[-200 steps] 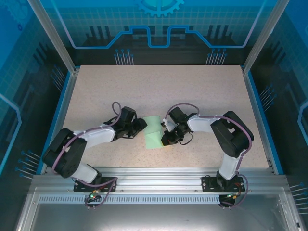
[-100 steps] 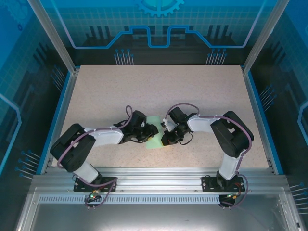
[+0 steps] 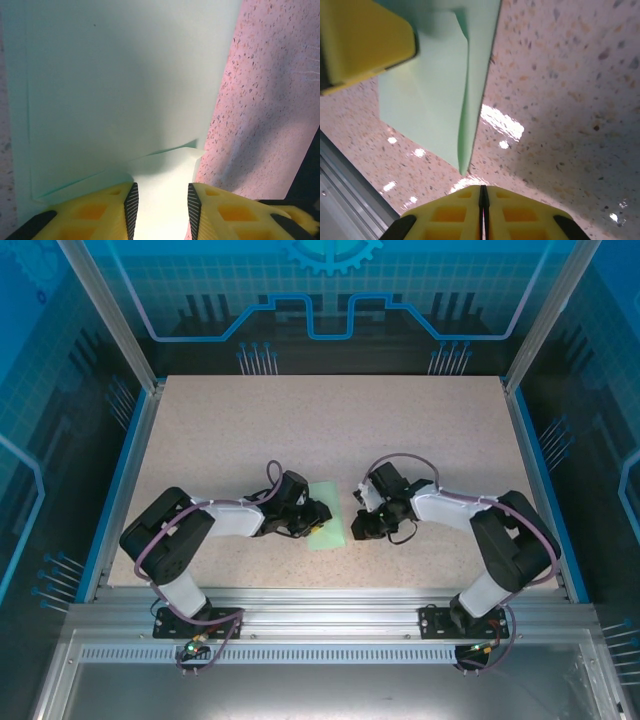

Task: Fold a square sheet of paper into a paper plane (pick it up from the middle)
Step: Fold the triangle a second time at the center of the table.

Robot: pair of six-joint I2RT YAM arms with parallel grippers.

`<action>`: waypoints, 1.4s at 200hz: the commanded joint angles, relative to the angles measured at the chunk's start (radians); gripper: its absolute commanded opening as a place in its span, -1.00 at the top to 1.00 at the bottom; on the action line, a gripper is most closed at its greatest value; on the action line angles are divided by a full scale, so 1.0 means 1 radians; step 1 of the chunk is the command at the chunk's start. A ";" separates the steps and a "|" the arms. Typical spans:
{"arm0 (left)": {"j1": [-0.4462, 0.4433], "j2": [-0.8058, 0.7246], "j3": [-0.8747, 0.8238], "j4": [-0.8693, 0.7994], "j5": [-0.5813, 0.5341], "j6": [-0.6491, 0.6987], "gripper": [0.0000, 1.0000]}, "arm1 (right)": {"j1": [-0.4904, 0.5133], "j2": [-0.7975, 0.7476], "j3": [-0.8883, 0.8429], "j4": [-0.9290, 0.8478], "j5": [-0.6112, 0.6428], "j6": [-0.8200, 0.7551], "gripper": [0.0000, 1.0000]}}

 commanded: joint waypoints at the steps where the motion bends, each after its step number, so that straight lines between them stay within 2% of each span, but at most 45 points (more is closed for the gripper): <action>1: -0.004 0.017 0.026 -0.024 -0.001 0.024 0.27 | 0.009 -0.007 -0.001 0.026 -0.024 0.047 0.79; 36: -0.004 0.023 0.040 -0.027 0.004 0.029 0.27 | 0.096 0.055 0.061 0.074 -0.050 0.081 0.79; 74: -0.003 0.024 0.048 -0.037 0.006 0.037 0.27 | 0.129 0.160 0.124 0.084 -0.050 0.090 0.78; 106: -0.003 0.024 0.050 -0.055 -0.001 0.048 0.28 | 0.098 0.202 0.111 0.049 -0.033 0.068 0.78; 172: -0.003 0.057 0.059 -0.097 -0.029 0.060 0.36 | 0.010 0.179 -0.005 0.072 -0.159 0.034 0.73; 223: -0.003 0.086 0.064 -0.104 -0.040 0.056 0.42 | -0.042 0.152 -0.047 0.078 -0.192 0.034 0.71; 280: -0.003 0.100 0.070 -0.110 -0.041 0.060 0.42 | -0.073 0.138 -0.093 0.018 -0.160 0.000 0.70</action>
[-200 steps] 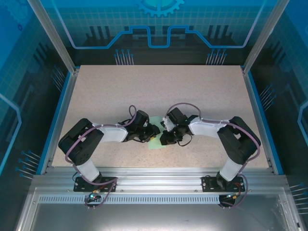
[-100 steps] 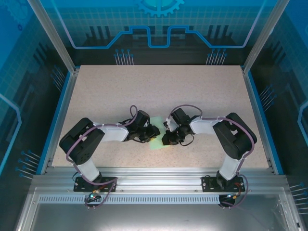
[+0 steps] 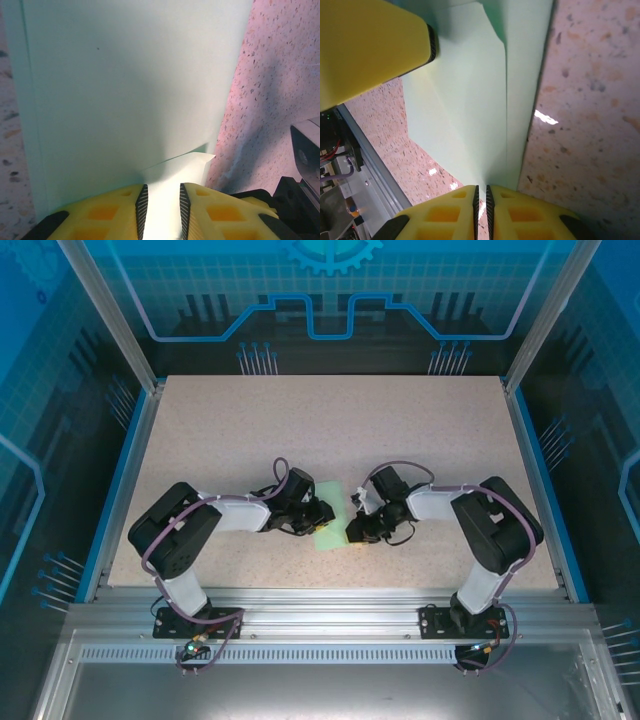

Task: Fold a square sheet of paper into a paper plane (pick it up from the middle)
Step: Fold the triangle a second time at the center of the table.

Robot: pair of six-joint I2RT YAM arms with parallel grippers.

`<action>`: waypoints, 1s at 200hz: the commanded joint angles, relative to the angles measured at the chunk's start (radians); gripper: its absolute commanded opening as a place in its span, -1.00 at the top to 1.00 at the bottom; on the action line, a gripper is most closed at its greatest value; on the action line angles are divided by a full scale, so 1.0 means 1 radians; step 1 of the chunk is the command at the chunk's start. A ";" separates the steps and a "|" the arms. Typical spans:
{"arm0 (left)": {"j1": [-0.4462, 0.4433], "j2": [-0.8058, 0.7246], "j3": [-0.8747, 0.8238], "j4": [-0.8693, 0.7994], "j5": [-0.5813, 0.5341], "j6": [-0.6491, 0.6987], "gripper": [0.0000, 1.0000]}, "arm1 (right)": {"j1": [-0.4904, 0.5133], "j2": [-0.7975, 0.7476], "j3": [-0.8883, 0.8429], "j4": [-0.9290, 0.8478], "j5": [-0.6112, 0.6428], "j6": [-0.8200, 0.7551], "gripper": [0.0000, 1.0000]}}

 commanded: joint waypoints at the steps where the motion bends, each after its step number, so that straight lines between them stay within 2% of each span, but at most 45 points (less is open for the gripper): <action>1: 0.003 0.046 0.006 -0.065 -0.046 0.029 0.42 | -0.025 0.001 -0.046 -0.138 0.054 -0.025 0.70; 77: 0.004 0.044 0.014 -0.075 -0.044 0.039 0.42 | -0.009 -0.051 -0.061 -0.211 0.183 -0.003 0.78; 109: 0.004 0.038 0.033 -0.102 -0.044 0.069 0.42 | -0.004 -0.131 -0.059 -0.212 0.212 0.025 0.80; 136: 0.004 0.038 0.049 -0.111 -0.040 0.082 0.42 | 0.058 -0.187 -0.015 -0.174 0.213 0.082 0.81; 165: 0.003 0.040 0.053 -0.109 -0.035 0.082 0.41 | 0.145 -0.138 0.079 -0.135 0.254 0.132 0.81; 200: 0.003 0.031 0.041 -0.103 -0.032 0.081 0.41 | 0.165 -0.039 0.122 -0.124 0.288 0.144 0.81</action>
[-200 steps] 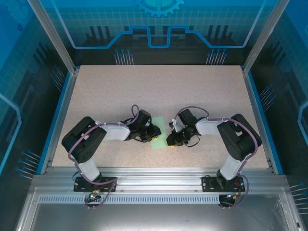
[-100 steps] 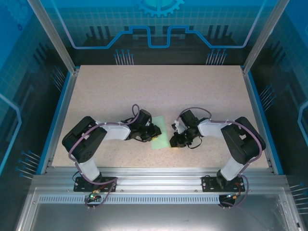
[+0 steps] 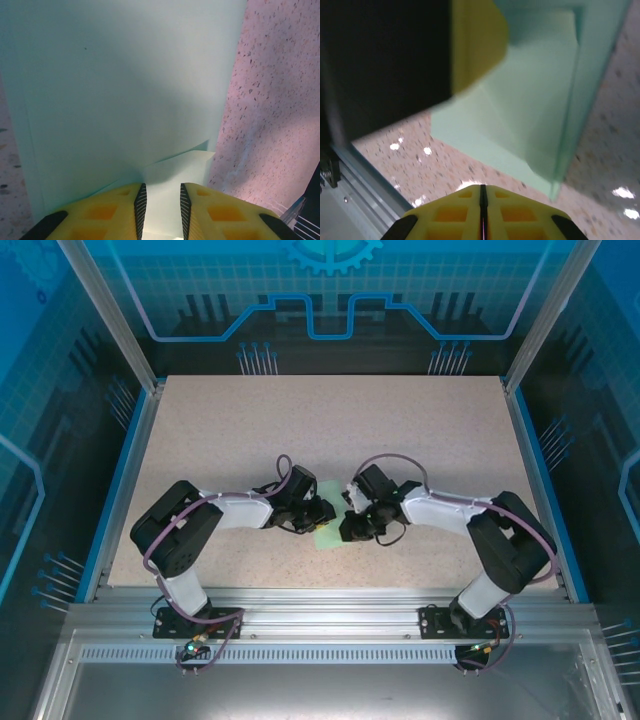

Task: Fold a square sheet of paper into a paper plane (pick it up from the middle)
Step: Fold the triangle a second time at the center of the table.

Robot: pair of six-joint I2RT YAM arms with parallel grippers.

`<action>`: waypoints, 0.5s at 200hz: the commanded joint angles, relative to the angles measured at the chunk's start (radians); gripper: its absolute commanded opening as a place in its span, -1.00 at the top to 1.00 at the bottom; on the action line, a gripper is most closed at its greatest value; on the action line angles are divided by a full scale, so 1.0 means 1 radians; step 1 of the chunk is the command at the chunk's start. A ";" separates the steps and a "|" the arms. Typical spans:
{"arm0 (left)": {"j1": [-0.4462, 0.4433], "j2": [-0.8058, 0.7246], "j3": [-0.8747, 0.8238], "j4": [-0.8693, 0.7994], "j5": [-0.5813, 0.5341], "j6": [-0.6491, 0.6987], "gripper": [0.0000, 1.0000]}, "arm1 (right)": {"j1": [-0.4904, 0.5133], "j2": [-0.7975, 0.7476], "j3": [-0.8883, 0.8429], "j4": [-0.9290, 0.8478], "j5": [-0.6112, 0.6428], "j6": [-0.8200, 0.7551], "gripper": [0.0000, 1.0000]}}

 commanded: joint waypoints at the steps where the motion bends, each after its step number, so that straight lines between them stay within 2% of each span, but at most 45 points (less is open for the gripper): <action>1: 0.003 0.019 -0.001 -0.050 -0.031 0.028 0.41 | 0.009 0.061 0.014 0.000 0.039 0.032 0.81; 41: 0.004 0.016 -0.012 -0.043 -0.031 0.025 0.41 | 0.005 0.108 0.026 0.003 0.032 0.018 0.80; 100: 0.003 0.009 -0.022 -0.042 -0.031 0.022 0.41 | -0.016 0.098 -0.090 0.025 0.021 0.015 0.78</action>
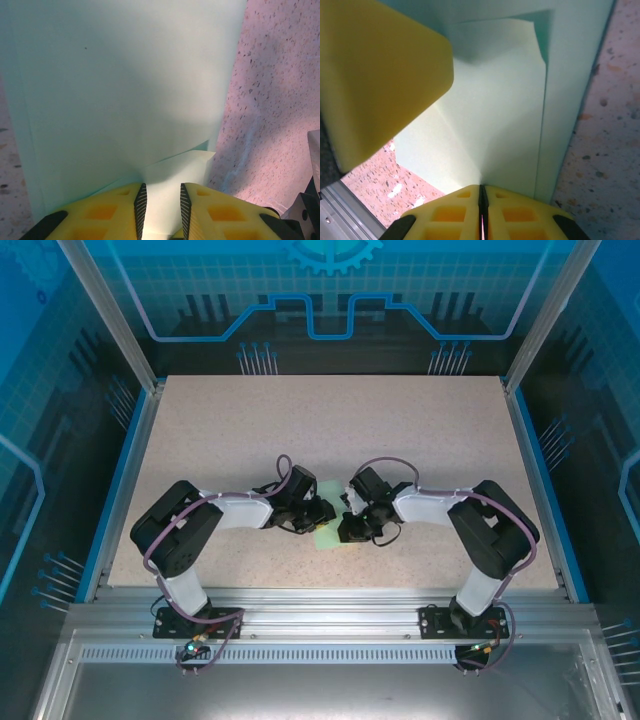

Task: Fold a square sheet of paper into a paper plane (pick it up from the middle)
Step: Fold the triangle a second time at the center of the table.

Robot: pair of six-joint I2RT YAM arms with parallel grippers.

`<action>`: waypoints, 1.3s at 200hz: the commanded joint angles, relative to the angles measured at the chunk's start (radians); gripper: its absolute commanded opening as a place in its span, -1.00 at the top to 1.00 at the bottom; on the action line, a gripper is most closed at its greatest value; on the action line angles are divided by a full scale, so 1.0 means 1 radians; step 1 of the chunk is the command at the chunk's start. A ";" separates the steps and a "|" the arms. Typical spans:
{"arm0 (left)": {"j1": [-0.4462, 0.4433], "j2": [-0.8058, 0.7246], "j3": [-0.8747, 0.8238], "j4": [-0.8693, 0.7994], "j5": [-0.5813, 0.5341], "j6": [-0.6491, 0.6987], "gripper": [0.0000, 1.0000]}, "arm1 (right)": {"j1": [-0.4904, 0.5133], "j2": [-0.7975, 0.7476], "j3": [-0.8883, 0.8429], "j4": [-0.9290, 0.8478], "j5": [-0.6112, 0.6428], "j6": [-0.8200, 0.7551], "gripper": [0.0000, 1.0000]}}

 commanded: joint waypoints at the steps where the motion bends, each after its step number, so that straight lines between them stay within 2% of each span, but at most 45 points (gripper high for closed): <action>1: 0.003 0.008 -0.020 -0.043 -0.032 0.022 0.41 | -0.004 0.010 -0.064 -0.046 0.019 0.001 0.78; 78: 0.003 0.004 -0.018 -0.055 -0.041 0.021 0.41 | -0.053 -0.078 -0.146 -0.037 -0.017 -0.024 0.74; 152: 0.003 0.008 -0.018 -0.054 -0.044 0.012 0.41 | -0.035 -0.119 -0.056 -0.036 -0.087 -0.027 0.70; 215: 0.003 0.013 -0.016 -0.051 -0.042 0.015 0.41 | 0.003 0.004 0.043 -0.027 -0.094 -0.033 0.64; 260: 0.004 0.009 -0.017 -0.055 -0.042 0.017 0.42 | -0.015 0.079 -0.017 0.003 -0.086 -0.037 0.63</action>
